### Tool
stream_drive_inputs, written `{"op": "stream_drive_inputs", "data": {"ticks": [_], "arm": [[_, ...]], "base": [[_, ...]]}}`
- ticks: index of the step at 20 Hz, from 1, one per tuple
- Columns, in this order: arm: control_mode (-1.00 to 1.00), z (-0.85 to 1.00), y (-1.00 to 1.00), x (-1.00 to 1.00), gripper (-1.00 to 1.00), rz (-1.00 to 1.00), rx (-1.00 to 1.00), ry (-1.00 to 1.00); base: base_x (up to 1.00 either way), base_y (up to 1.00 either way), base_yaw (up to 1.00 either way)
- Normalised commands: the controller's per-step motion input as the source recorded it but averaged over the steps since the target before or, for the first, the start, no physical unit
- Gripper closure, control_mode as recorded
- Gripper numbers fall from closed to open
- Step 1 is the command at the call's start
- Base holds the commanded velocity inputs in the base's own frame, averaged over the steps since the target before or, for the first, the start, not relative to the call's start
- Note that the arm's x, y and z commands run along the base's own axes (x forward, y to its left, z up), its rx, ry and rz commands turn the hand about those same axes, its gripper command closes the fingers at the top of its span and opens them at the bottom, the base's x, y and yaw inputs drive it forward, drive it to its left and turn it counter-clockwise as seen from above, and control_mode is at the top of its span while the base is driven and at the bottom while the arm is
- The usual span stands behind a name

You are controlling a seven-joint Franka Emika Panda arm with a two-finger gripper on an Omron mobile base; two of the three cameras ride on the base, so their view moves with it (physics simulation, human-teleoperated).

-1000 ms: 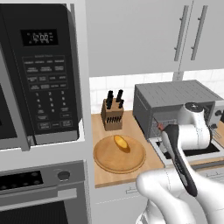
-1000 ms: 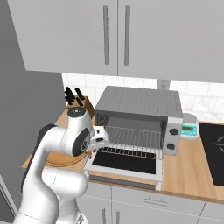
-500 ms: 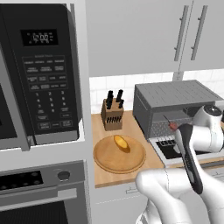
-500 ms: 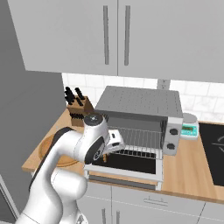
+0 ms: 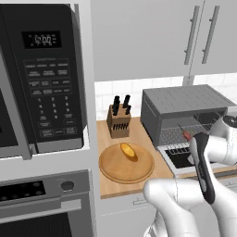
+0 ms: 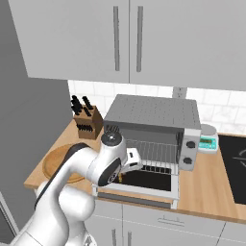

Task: Pick up the kebab skewer and baguette bread, and place them inside the toaster oven. Close the toaster oven door and start by setting the timer.

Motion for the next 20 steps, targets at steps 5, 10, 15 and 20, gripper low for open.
{"op": "stream_drive_inputs", "data": {"ticks": [5,10,15,20], "arm": [[-1.00,-0.09,0.00,0.00,1.00,-0.19,0.15,0.00],[-1.00,0.00,0.00,0.03,1.00,-0.27,0.19,0.00],[-1.00,-0.01,0.00,0.02,1.00,-0.35,0.20,0.01],[-1.00,-0.02,0.00,0.17,1.00,-0.41,0.17,0.00]], "base": [[0.00,0.00,0.00],[0.00,0.00,0.00],[0.00,0.00,0.00],[0.00,0.00,0.00]]}}
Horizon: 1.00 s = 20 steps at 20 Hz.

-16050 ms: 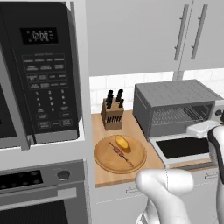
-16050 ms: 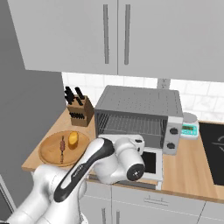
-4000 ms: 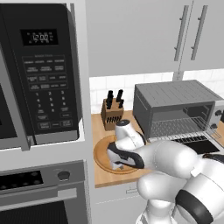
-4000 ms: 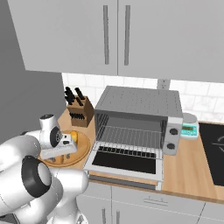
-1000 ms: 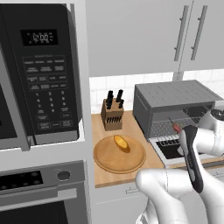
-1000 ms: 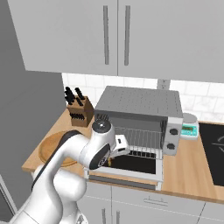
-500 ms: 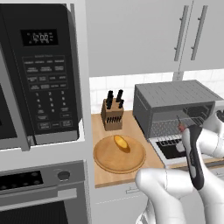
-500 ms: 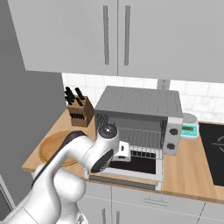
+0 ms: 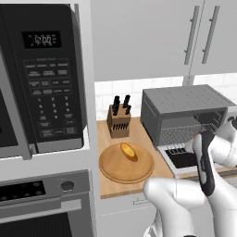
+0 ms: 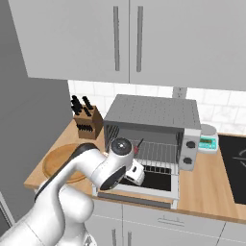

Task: Pick up the kebab skewer and baguette bread, and place them inside the toaster oven. Close the toaster oven door and start by setting the timer.

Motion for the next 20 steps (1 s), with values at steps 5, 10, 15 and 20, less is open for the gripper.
{"op": "stream_drive_inputs", "data": {"ticks": [5,10,15,20], "arm": [[-1.00,0.00,-0.01,0.64,1.00,-0.31,0.04,-0.01],[-1.00,-0.03,0.00,0.58,1.00,-0.20,0.01,-0.14],[-1.00,0.00,-0.04,0.47,1.00,-0.08,0.11,-0.12],[-1.00,0.02,-0.12,-0.10,1.00,-0.06,0.21,-0.03]], "base": [[0.00,0.00,0.00],[0.00,0.00,0.00],[0.00,0.00,0.00],[0.00,0.00,0.00]]}}
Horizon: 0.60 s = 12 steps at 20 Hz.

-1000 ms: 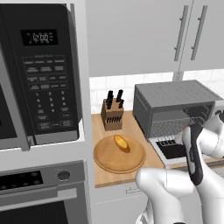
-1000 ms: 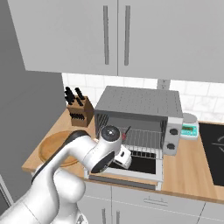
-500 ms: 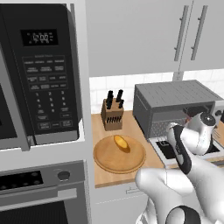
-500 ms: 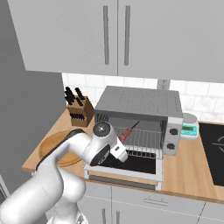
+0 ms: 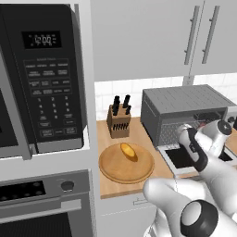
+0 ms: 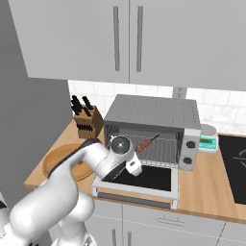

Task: Pick up the kebab skewer and baguette bread, and place them inside the toaster oven. Close the toaster oven door and start by setting the timer.

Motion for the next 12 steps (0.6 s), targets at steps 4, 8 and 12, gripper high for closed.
{"op": "stream_drive_inputs", "data": {"ticks": [4,8,12], "arm": [[-1.00,0.10,0.00,-0.34,1.00,-0.12,0.11,-0.01],[-1.00,0.17,0.00,0.03,1.00,-0.08,0.01,0.00],[-1.00,0.00,0.01,0.39,1.00,-0.03,0.01,0.00]], "base": [[0.00,0.00,0.00],[0.00,0.00,0.00],[0.00,0.00,0.00]]}}
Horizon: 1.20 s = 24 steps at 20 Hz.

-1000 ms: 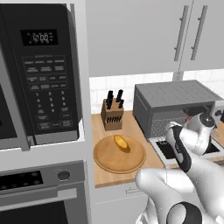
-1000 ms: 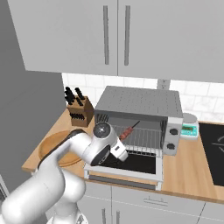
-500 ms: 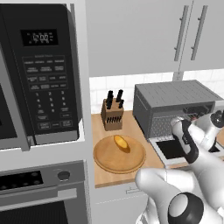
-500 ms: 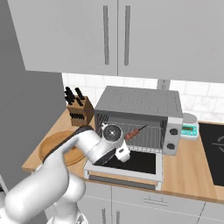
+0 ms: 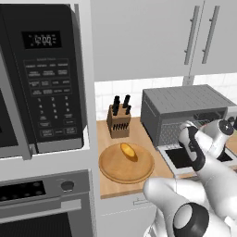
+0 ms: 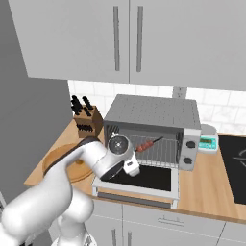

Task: Pick up the kebab skewer and baguette bread, and place them inside the toaster oven. Close the toaster oven door and start by setting the timer.

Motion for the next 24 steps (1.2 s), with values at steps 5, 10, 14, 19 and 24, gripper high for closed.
{"op": "stream_drive_inputs", "data": {"ticks": [5,10,14,19,24], "arm": [[-1.00,0.01,0.00,0.26,1.00,0.00,0.09,-0.03],[-1.00,0.08,0.00,0.04,1.00,0.00,0.12,-0.08],[-1.00,0.09,0.00,0.30,1.00,0.00,0.08,-0.04],[-1.00,0.25,0.01,0.47,1.00,0.00,0.06,0.00],[-1.00,0.01,0.00,0.23,1.00,-0.04,0.08,0.00]], "base": [[0.00,0.00,0.00],[0.00,0.00,0.00],[0.00,0.00,0.00],[0.00,0.00,0.00],[0.00,0.00,0.00]]}}
